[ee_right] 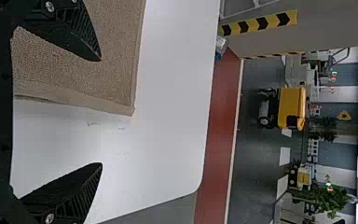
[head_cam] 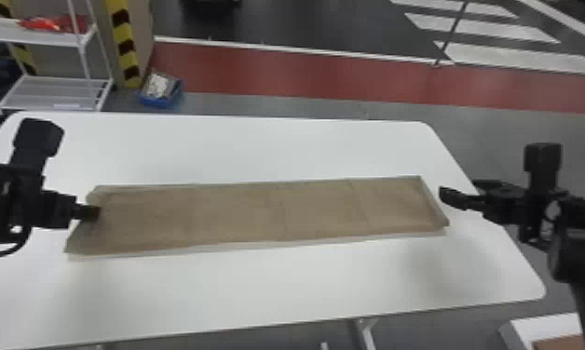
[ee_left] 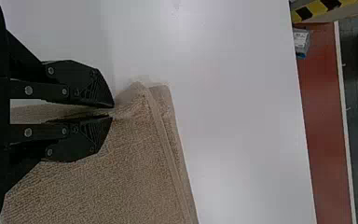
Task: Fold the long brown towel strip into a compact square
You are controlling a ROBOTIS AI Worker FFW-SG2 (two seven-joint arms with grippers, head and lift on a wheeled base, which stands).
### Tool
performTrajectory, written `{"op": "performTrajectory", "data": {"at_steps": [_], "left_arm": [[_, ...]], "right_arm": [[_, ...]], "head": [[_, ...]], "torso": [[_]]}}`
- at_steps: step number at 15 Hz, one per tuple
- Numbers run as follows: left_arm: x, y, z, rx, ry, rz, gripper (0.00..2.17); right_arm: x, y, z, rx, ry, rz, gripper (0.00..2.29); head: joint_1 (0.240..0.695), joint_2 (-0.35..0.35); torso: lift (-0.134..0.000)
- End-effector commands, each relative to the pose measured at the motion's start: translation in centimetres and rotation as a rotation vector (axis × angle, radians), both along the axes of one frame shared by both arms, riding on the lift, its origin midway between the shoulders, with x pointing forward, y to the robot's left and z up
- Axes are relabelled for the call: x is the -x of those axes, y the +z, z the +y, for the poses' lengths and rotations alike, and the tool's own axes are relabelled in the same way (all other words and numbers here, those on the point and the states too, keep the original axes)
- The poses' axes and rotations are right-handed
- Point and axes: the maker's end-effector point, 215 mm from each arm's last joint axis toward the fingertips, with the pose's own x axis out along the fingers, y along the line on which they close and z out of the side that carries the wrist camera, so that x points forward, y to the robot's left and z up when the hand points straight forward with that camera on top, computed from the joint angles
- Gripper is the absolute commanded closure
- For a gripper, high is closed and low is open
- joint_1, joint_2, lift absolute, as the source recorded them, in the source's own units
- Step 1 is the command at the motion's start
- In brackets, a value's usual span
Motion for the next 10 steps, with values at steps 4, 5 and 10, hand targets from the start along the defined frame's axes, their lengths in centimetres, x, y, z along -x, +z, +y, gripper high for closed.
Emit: {"op": "performTrajectory", "data": {"at_steps": [4,5,10], "left_arm": [[1.6,0.1,-2.1,0.105,-0.006,0.081,1.74],[2.2,0.5,-2.7,0.131,-0.012,0.107,1.74],[0.8,4.5,-5.4,0.239,-0.007,0.051,1.74]], "right_arm": [[-0.1,0.4,0.1,-0.011,0.003,-0.016,0.08],[-0.1,0.4,0.1,-0.014,0.003,-0.018,0.08],[-0.3,0.3,0.8,-0.016,0.015,-0.029,0.09]], "head": [[0.695,-0.196],[0.695,-0.200],[0.695,-0.228]], "torso": [[-0.120],[-0.120],[-0.120]]}}
